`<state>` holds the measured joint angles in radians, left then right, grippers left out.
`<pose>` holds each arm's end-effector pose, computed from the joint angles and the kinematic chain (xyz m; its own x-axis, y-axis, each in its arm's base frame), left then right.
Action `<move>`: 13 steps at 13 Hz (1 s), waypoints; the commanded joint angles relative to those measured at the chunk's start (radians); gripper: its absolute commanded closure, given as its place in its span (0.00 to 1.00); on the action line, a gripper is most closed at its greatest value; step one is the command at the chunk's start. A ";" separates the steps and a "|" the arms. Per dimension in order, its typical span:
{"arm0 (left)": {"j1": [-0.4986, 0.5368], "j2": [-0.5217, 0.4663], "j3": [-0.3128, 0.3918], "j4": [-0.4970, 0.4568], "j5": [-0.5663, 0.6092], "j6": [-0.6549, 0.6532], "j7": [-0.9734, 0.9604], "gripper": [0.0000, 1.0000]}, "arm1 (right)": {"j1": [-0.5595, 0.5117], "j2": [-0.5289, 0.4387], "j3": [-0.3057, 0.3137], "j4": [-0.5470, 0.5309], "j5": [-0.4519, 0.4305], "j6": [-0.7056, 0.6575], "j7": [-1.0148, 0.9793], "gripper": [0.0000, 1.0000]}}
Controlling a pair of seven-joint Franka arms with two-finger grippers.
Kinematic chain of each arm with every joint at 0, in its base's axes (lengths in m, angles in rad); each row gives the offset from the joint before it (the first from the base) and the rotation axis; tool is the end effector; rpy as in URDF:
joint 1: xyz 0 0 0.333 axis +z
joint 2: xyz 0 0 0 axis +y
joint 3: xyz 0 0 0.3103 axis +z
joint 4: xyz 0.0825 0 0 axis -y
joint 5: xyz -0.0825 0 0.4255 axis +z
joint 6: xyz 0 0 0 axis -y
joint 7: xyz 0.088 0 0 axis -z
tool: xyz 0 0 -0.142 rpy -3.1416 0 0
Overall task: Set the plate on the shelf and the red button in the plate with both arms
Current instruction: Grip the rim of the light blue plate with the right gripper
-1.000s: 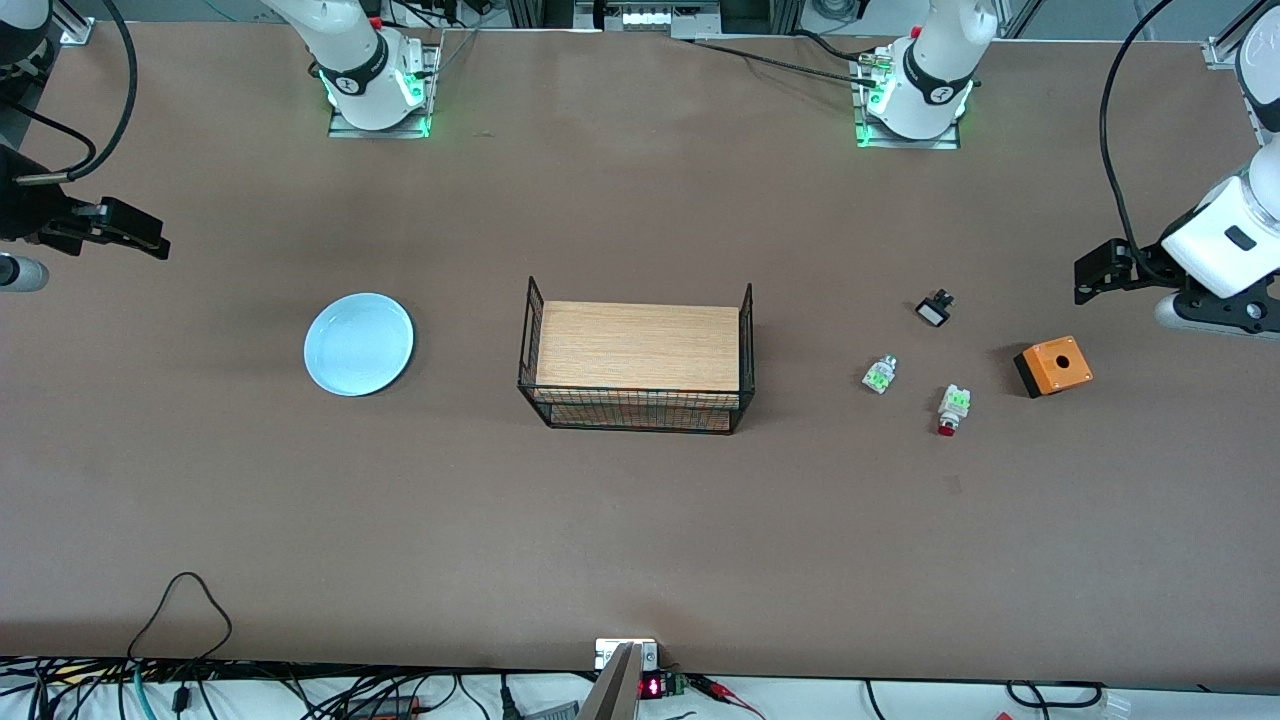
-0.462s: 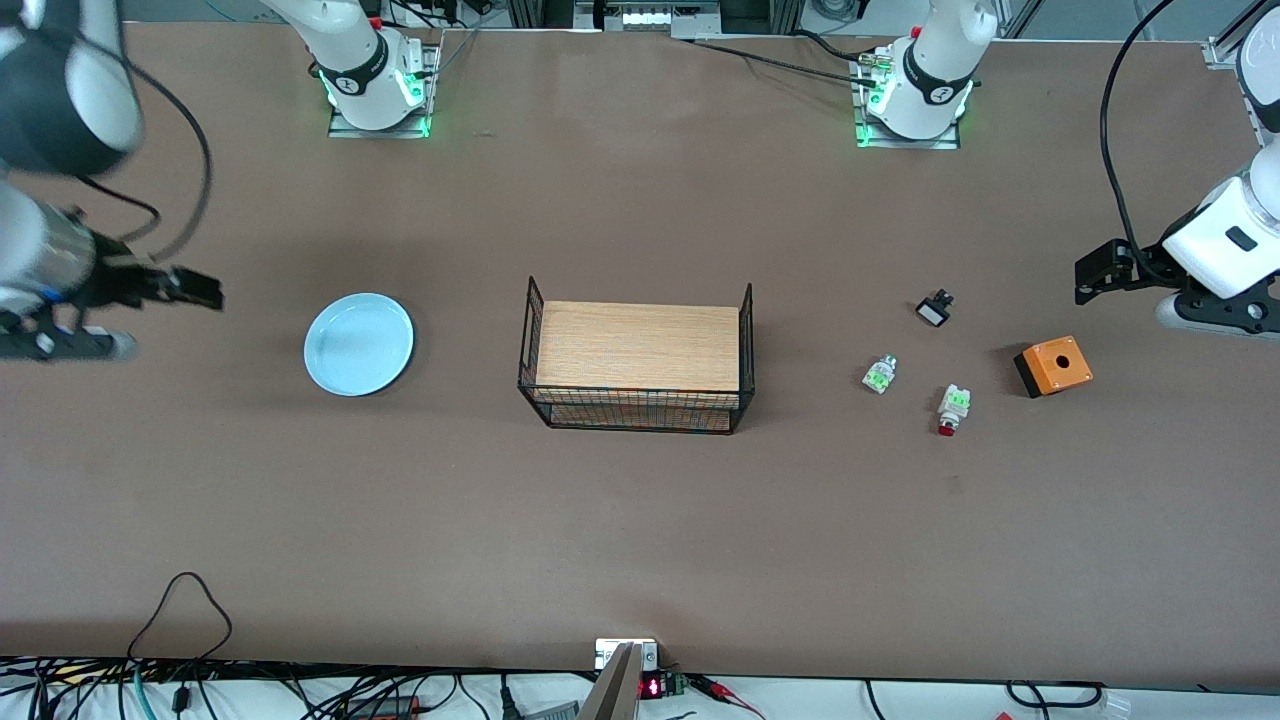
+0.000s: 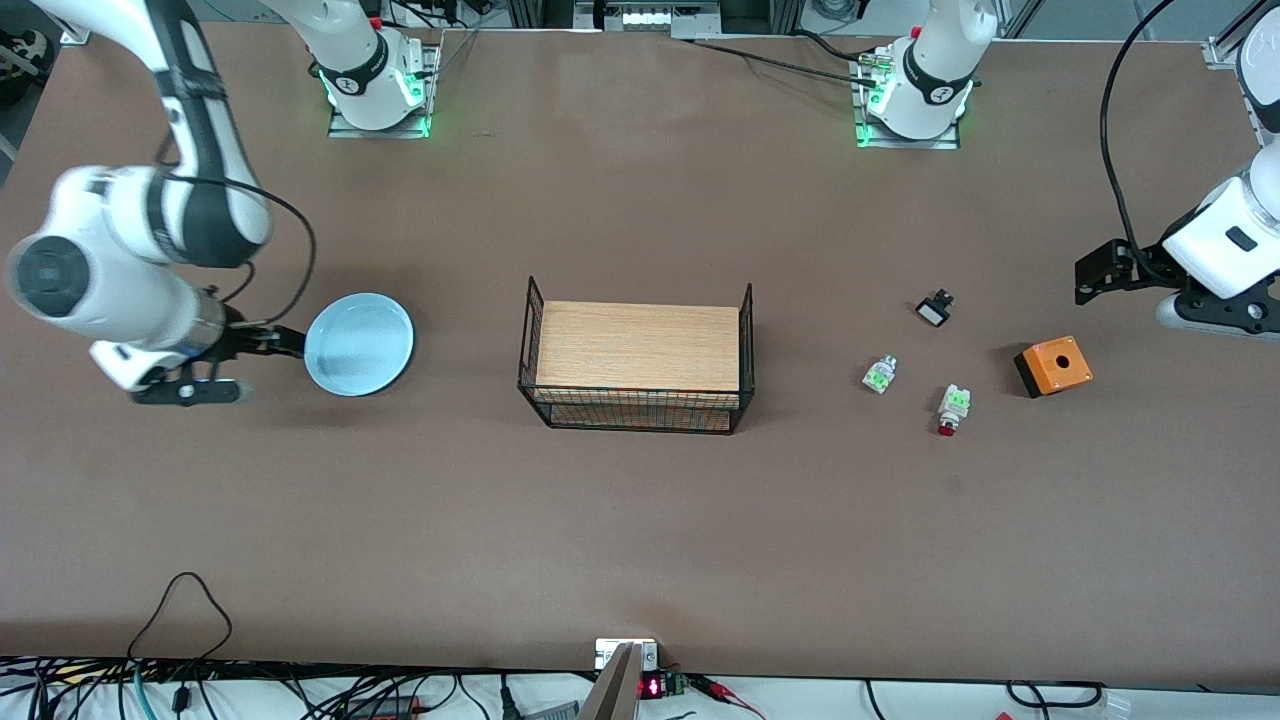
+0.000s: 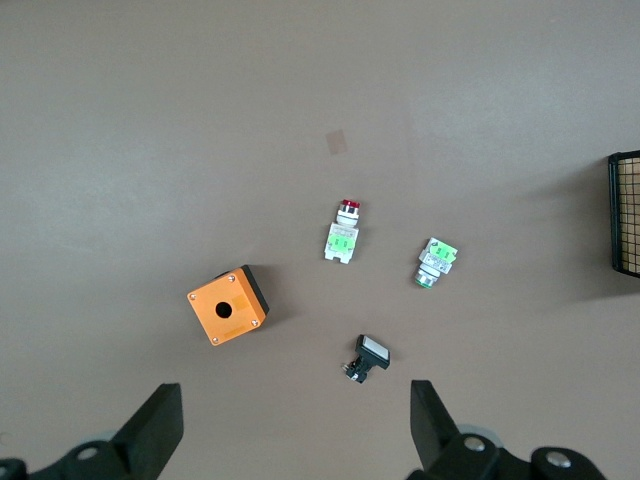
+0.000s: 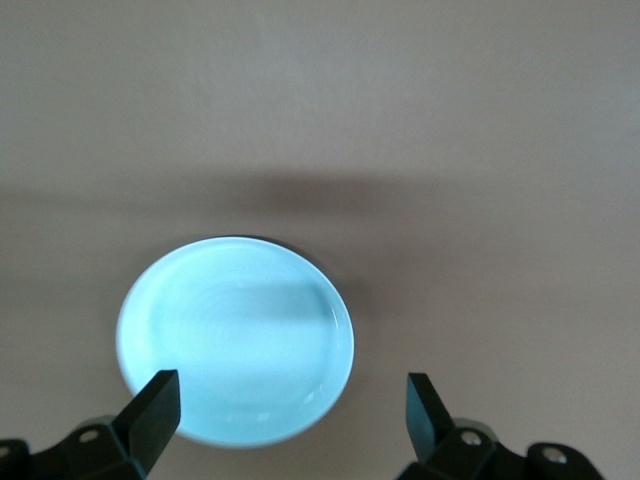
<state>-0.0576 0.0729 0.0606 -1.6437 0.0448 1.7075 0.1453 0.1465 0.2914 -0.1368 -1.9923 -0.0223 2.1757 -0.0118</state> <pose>0.6245 0.0067 0.5137 0.9889 -0.1478 -0.0161 -0.1484 -0.9878 -0.0469 0.6164 0.0044 0.2417 0.9937 0.0356 -0.1064 0.0416 -0.9976 0.0548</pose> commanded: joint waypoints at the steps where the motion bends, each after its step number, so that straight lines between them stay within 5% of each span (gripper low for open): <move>1: 0.002 0.004 0.004 0.012 -0.017 -0.003 0.028 0.00 | -0.013 -0.008 -0.007 -0.144 -0.004 0.137 -0.033 0.00; 6: 0.002 0.004 0.004 0.012 -0.017 -0.003 0.028 0.00 | -0.111 0.103 -0.007 -0.180 -0.004 0.269 -0.195 0.00; 12: 0.002 0.004 0.004 0.012 -0.017 -0.005 0.028 0.00 | -0.096 0.118 -0.004 -0.181 0.015 0.273 -0.177 0.02; 13: 0.002 0.004 0.005 0.010 -0.017 -0.005 0.028 0.00 | -0.093 0.121 -0.004 -0.181 0.015 0.274 -0.177 0.10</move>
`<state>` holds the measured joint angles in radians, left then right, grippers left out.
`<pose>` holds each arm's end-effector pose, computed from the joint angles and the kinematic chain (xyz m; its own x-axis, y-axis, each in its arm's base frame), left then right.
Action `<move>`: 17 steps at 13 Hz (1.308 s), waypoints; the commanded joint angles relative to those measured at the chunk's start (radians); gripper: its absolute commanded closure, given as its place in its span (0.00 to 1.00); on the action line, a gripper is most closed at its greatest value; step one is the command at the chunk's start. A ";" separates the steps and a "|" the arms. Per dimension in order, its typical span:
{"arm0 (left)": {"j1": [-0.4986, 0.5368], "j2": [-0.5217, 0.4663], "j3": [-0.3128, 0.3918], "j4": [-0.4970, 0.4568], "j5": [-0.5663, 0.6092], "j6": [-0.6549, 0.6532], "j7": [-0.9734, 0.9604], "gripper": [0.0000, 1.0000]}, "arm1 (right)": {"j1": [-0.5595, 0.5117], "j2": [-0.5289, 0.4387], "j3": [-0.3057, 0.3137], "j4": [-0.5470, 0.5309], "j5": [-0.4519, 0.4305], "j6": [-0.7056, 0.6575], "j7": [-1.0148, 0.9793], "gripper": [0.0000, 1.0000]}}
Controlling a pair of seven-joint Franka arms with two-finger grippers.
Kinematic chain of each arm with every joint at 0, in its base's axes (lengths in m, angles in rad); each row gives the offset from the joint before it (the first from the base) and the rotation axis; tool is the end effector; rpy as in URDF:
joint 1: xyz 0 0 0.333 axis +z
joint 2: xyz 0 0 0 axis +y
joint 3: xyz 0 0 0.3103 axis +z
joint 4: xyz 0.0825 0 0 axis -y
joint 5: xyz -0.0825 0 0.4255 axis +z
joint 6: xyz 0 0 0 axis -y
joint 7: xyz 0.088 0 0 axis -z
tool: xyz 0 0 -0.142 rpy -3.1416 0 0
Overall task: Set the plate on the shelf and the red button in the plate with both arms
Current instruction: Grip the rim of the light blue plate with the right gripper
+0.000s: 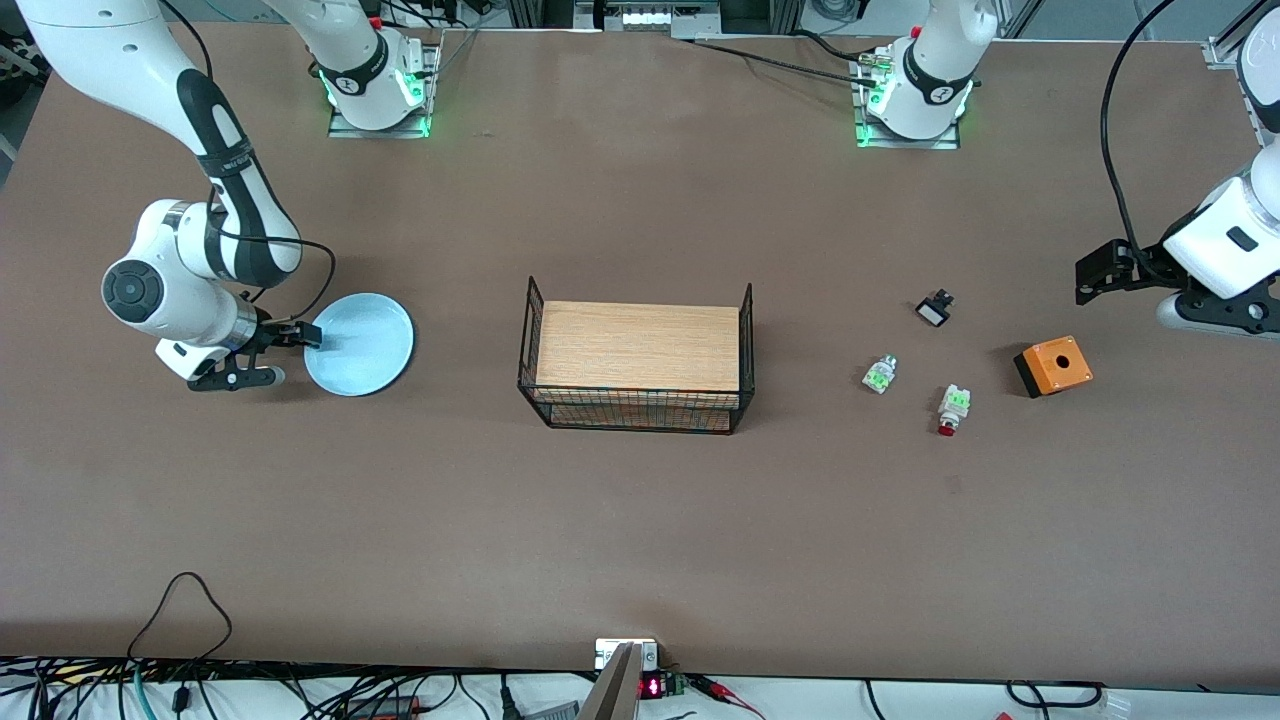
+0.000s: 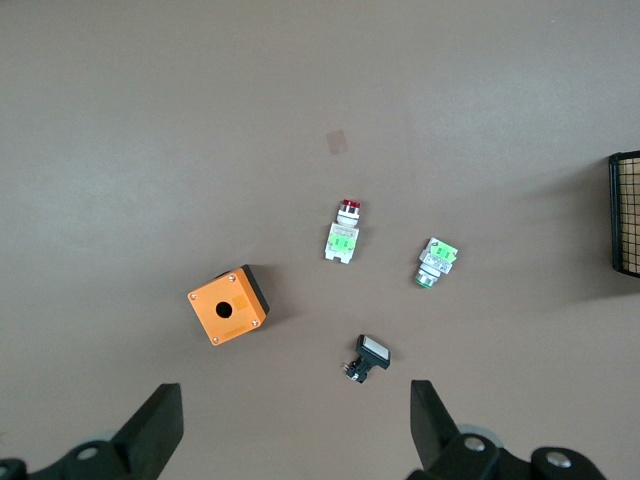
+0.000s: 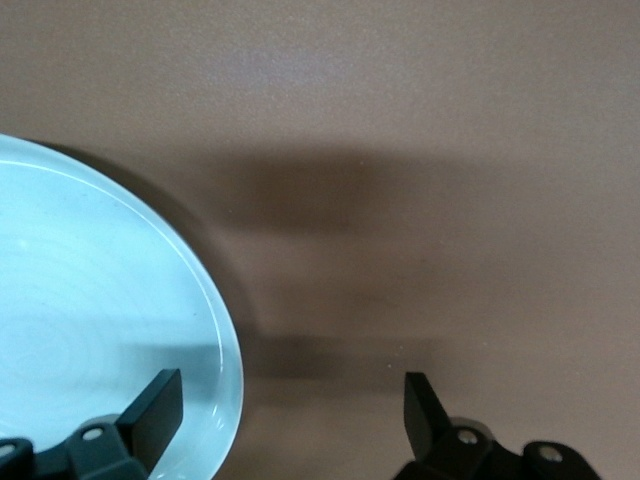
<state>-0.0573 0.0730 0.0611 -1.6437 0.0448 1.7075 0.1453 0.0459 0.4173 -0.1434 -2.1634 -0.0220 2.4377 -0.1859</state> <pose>0.6245 0.0072 0.5137 0.9890 -0.1470 -0.0162 -0.1476 -0.9879 -0.0469 0.5619 -0.0612 0.1163 0.9826 0.1095 -0.1500 0.1171 -0.9922 0.0427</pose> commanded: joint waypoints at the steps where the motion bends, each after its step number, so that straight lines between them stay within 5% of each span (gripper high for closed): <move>1: 0.004 0.004 0.005 0.010 -0.017 -0.005 0.028 0.00 | 0.012 0.000 0.002 -0.012 0.014 0.009 -0.003 0.31; 2: 0.002 0.004 0.005 0.010 -0.017 -0.005 0.028 0.00 | 0.012 0.011 0.002 -0.012 0.016 0.009 -0.003 0.50; 6: 0.002 0.004 0.005 0.010 -0.017 -0.006 0.030 0.00 | 0.021 0.035 0.002 -0.016 0.016 0.006 -0.004 1.00; 11: 0.004 0.004 0.006 0.010 -0.017 -0.008 0.030 0.00 | 0.022 -0.059 0.024 0.000 0.019 -0.110 0.098 1.00; 17: -0.001 0.005 0.005 0.013 -0.019 -0.006 0.028 0.00 | 0.026 -0.252 0.071 0.224 0.132 -0.544 0.181 1.00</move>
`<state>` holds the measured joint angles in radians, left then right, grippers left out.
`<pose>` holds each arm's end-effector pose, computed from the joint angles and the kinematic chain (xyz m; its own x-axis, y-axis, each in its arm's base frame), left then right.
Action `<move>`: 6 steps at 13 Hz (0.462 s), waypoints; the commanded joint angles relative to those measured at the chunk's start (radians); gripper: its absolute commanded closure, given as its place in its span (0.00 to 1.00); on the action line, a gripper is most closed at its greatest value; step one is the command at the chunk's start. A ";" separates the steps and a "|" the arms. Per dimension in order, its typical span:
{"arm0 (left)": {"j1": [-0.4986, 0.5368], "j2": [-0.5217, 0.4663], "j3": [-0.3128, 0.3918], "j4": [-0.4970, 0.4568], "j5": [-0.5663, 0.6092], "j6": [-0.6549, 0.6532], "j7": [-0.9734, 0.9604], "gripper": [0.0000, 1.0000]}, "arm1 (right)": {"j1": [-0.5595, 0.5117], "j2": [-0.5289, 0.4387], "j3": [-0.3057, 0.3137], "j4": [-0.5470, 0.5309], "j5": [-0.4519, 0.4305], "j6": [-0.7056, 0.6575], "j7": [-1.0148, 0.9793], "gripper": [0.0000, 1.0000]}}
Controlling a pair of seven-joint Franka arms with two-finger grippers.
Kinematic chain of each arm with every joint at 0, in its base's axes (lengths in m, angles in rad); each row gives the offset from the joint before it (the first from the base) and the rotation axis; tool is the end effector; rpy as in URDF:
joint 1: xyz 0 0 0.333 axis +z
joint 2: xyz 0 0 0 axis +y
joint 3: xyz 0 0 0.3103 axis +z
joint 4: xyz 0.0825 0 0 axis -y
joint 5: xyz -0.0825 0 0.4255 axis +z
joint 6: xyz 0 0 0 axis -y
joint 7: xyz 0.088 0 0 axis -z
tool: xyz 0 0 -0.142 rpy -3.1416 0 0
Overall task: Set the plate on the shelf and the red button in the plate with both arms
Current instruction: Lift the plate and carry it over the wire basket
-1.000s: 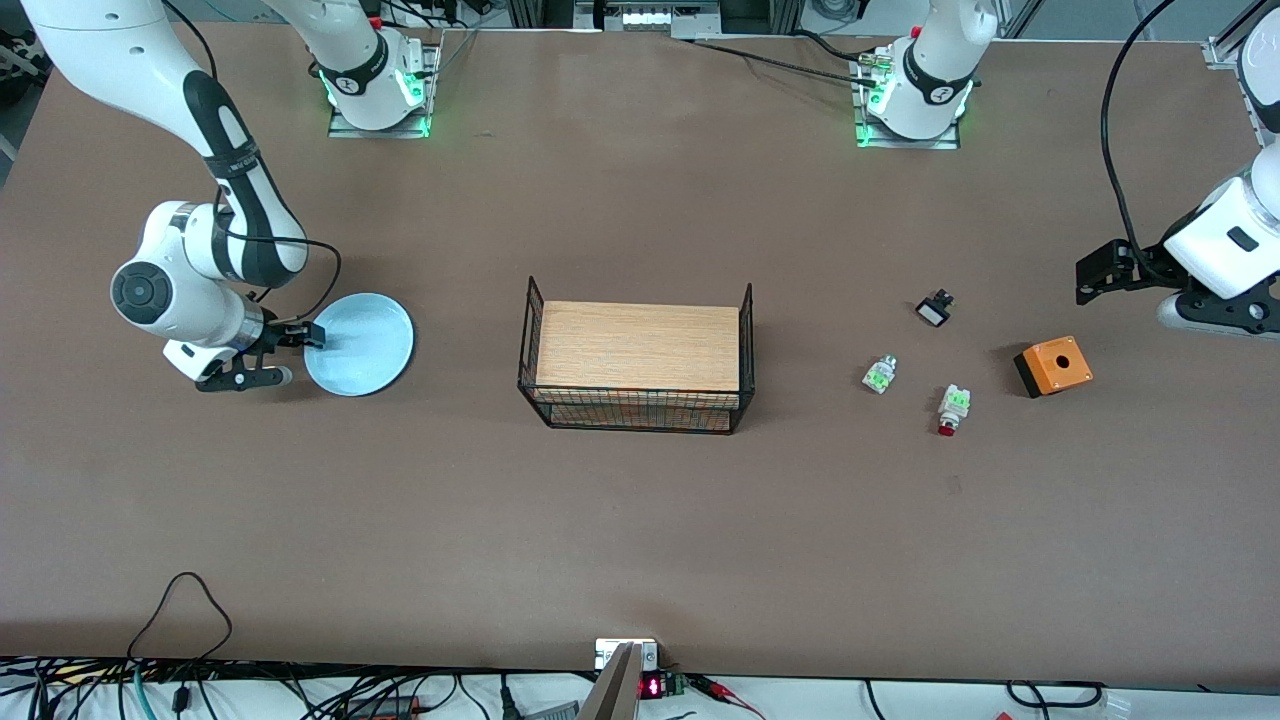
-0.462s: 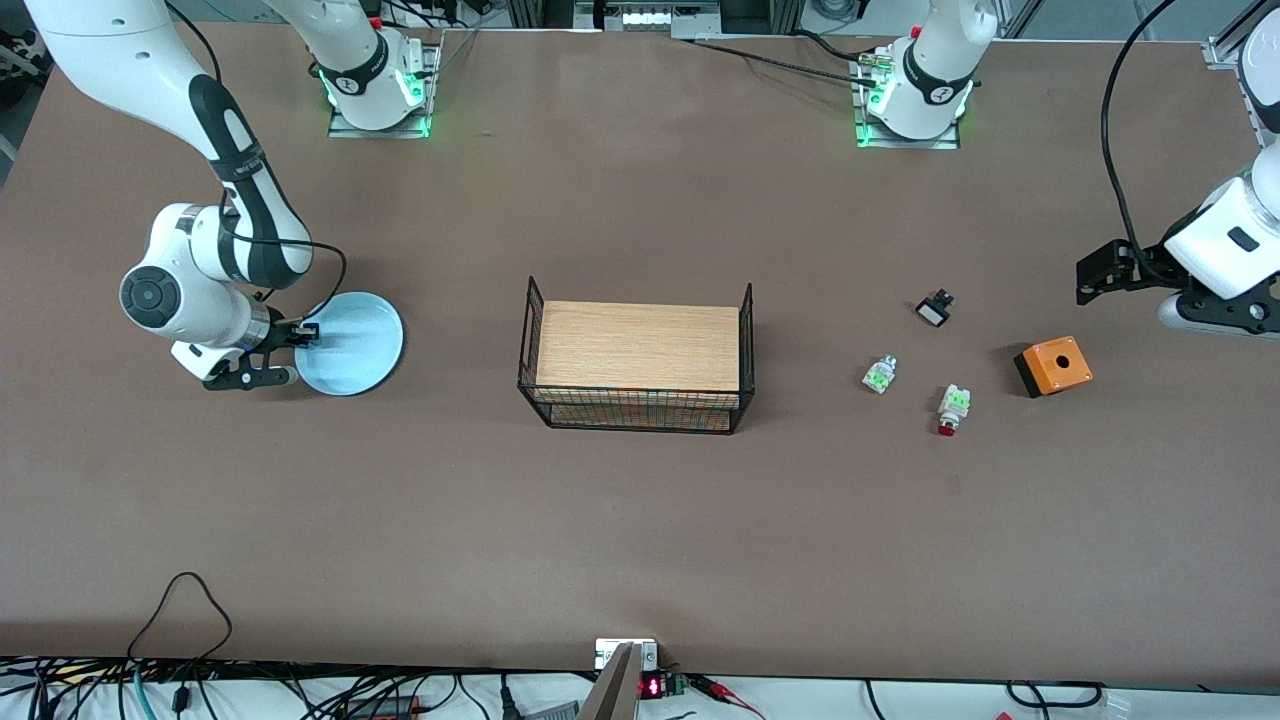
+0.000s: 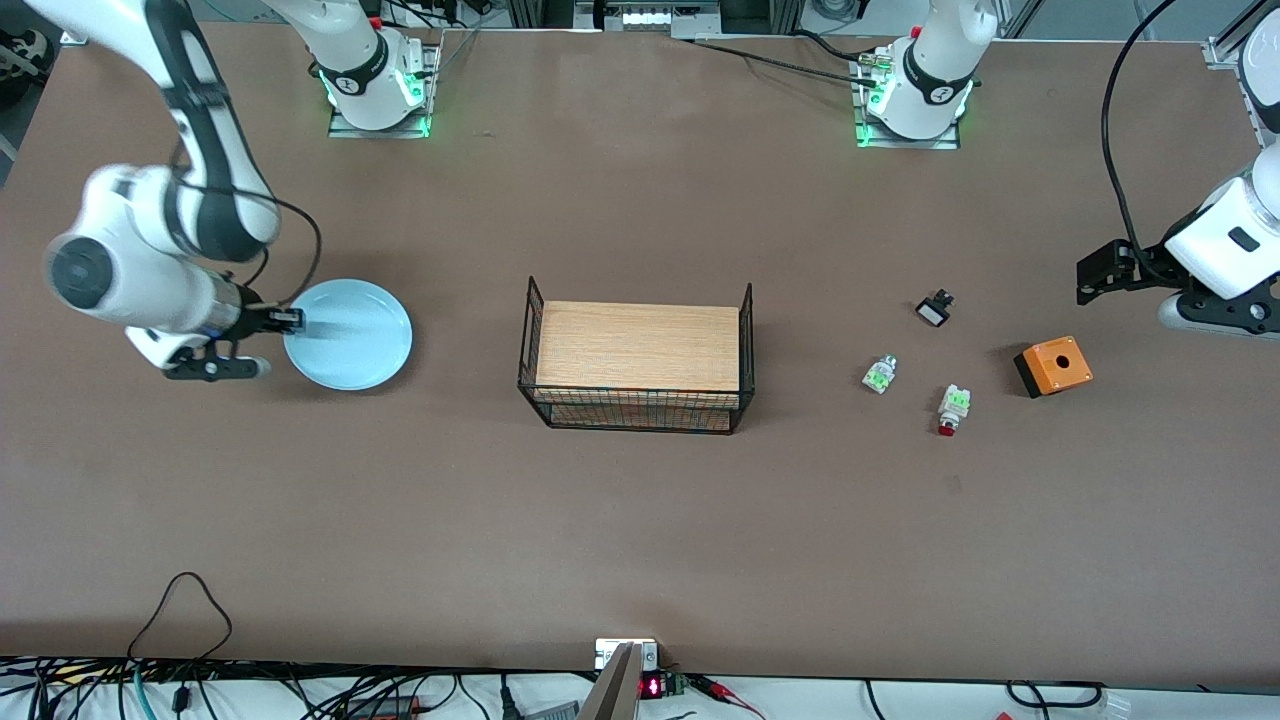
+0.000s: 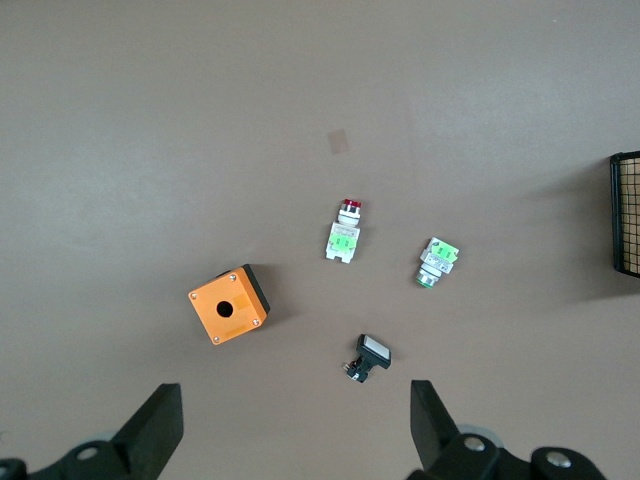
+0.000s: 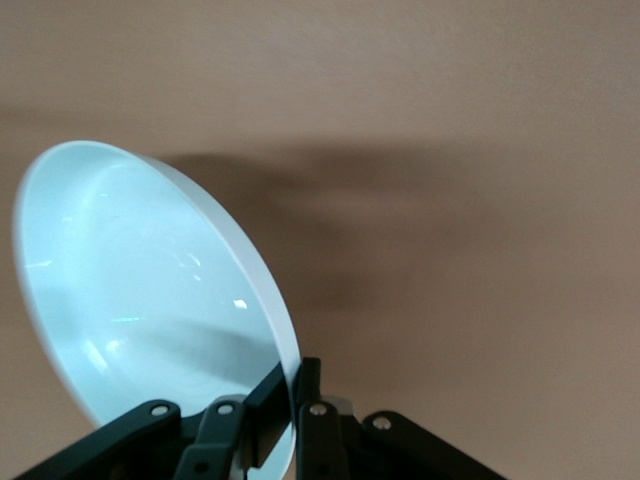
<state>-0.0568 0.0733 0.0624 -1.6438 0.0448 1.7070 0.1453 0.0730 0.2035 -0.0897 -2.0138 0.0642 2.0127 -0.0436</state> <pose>0.6245 0.0083 0.5134 0.9893 -0.1452 -0.0171 -0.1459 -0.9882 -0.0469 0.5903 -0.0040 0.2734 0.9796 -0.0021 -0.2009 -0.0108 -0.9991 -0.0420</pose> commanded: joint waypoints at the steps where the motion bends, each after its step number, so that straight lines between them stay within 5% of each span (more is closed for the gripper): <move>1: -0.002 0.003 0.004 0.010 -0.020 -0.009 0.028 0.00 | 0.002 -0.045 0.031 0.125 0.051 -0.185 0.068 1.00; 6: 0.000 0.008 0.002 0.010 -0.020 -0.007 0.028 0.00 | 0.121 -0.062 0.059 0.288 0.198 -0.333 0.437 1.00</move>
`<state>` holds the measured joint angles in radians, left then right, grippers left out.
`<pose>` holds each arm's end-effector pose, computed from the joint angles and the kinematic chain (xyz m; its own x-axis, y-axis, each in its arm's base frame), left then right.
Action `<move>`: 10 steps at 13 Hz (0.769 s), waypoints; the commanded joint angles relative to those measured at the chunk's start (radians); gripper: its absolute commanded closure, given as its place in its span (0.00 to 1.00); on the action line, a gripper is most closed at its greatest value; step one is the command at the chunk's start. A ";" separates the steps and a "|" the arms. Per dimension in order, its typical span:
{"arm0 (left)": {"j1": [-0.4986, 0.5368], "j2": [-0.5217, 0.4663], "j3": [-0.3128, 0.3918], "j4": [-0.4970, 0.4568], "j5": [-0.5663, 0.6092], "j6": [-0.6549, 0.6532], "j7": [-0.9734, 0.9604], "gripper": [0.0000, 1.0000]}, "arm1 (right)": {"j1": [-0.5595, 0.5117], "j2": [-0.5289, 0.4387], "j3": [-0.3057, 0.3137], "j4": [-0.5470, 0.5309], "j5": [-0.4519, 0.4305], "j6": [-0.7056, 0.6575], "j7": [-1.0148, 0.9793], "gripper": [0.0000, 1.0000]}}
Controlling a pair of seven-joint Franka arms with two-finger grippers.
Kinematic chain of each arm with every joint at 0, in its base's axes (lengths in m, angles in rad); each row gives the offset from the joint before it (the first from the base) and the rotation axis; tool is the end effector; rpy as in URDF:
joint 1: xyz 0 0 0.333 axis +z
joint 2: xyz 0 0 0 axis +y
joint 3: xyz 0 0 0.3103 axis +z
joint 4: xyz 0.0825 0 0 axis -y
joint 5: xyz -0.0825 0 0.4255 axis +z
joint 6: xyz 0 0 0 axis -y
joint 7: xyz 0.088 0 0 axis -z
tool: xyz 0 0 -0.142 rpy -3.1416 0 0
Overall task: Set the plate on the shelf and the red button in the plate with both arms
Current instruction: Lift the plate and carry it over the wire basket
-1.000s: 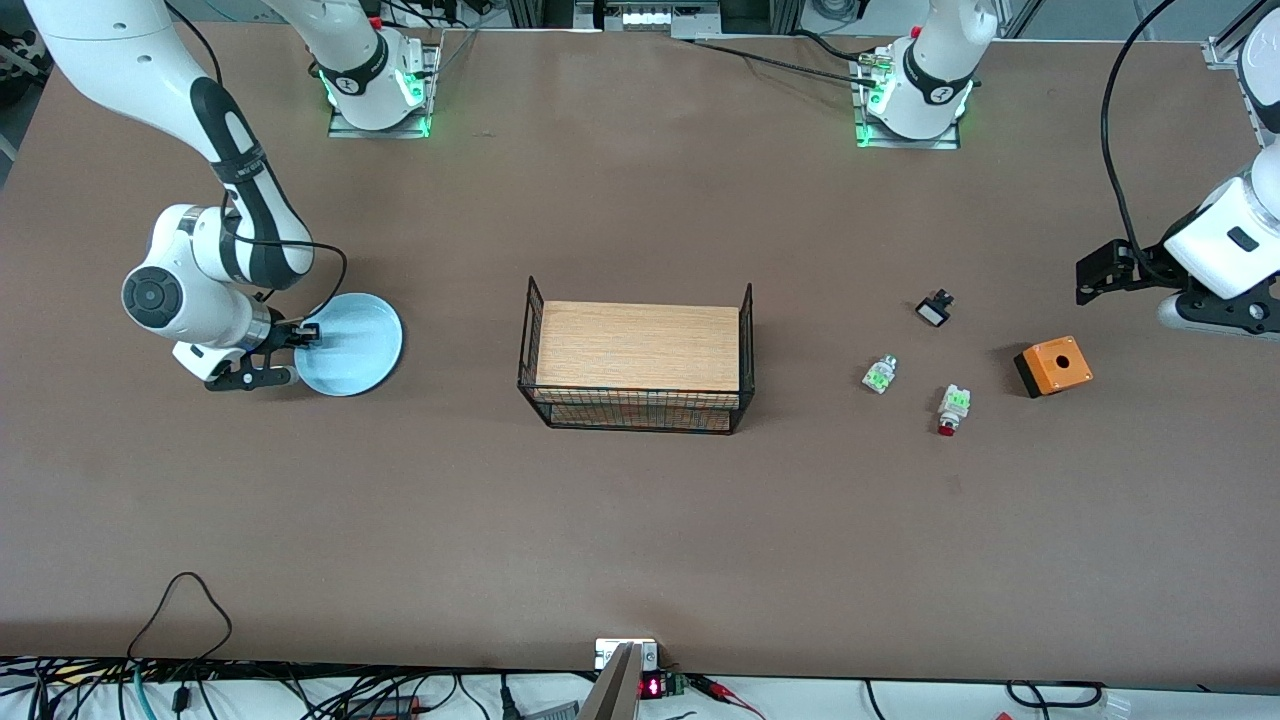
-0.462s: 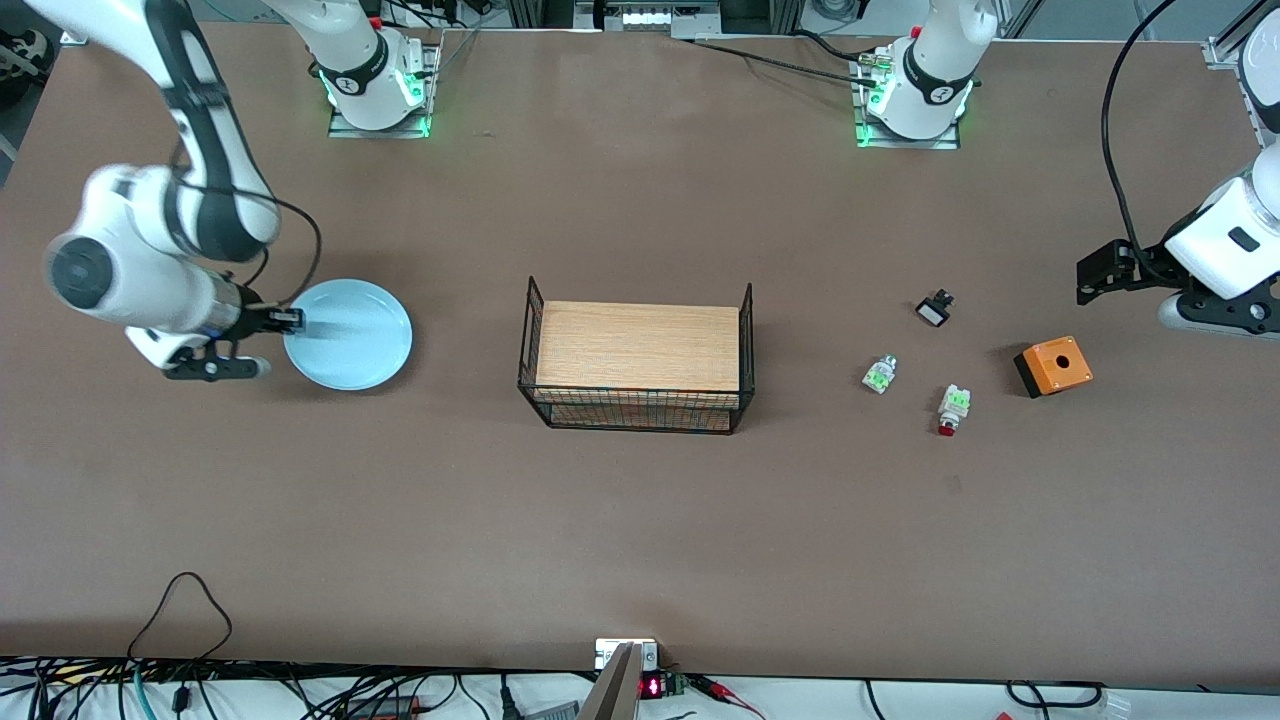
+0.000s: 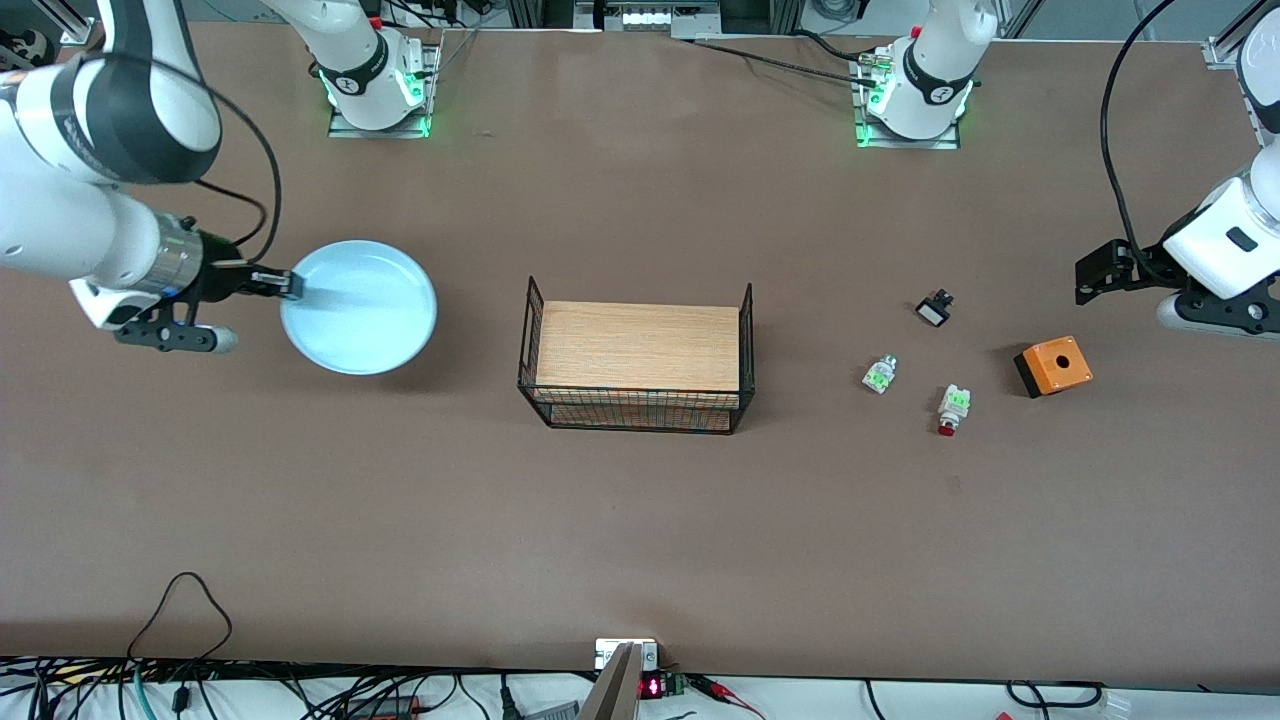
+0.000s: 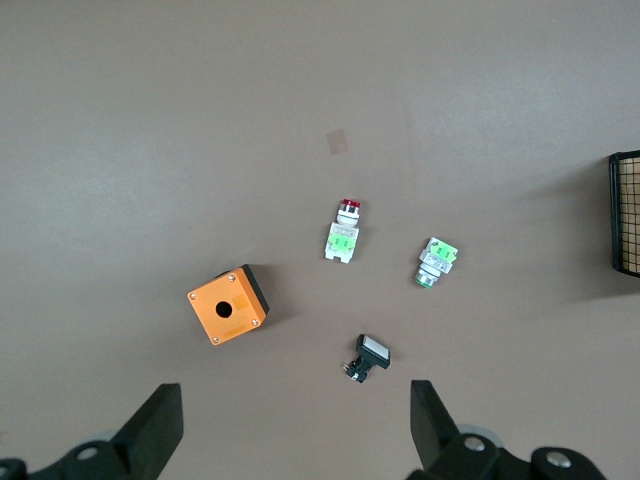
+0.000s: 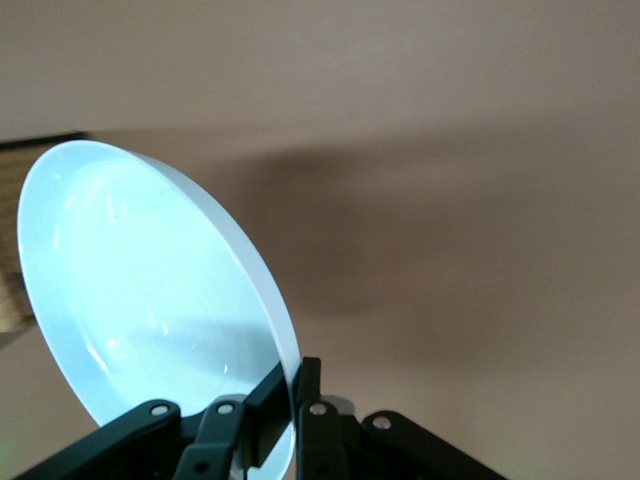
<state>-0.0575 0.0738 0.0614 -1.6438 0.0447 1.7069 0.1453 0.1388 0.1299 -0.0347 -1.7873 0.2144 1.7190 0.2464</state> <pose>0.6246 0.0073 0.5130 0.9890 -0.1469 -0.0177 -0.1476 -0.9880 -0.0467 0.6034 0.0908 0.4093 0.9551 -0.1713 -0.2416 -0.2092 -0.9676 -0.1411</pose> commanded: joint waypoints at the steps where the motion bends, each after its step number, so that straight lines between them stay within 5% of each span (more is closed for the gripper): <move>1: 0.001 0.008 0.003 0.010 -0.022 -0.007 0.028 0.00 | 0.102 0.011 0.009 0.086 0.051 -0.039 0.254 1.00; 10: 0.016 0.004 0.009 0.010 -0.020 -0.027 0.033 0.00 | 0.401 0.098 0.012 0.167 0.132 0.108 0.945 1.00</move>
<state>-0.0551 0.0760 0.0636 -1.6439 0.0442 1.7003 0.1472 0.5083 0.1821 -0.0123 -1.6519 0.3261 1.7926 1.1087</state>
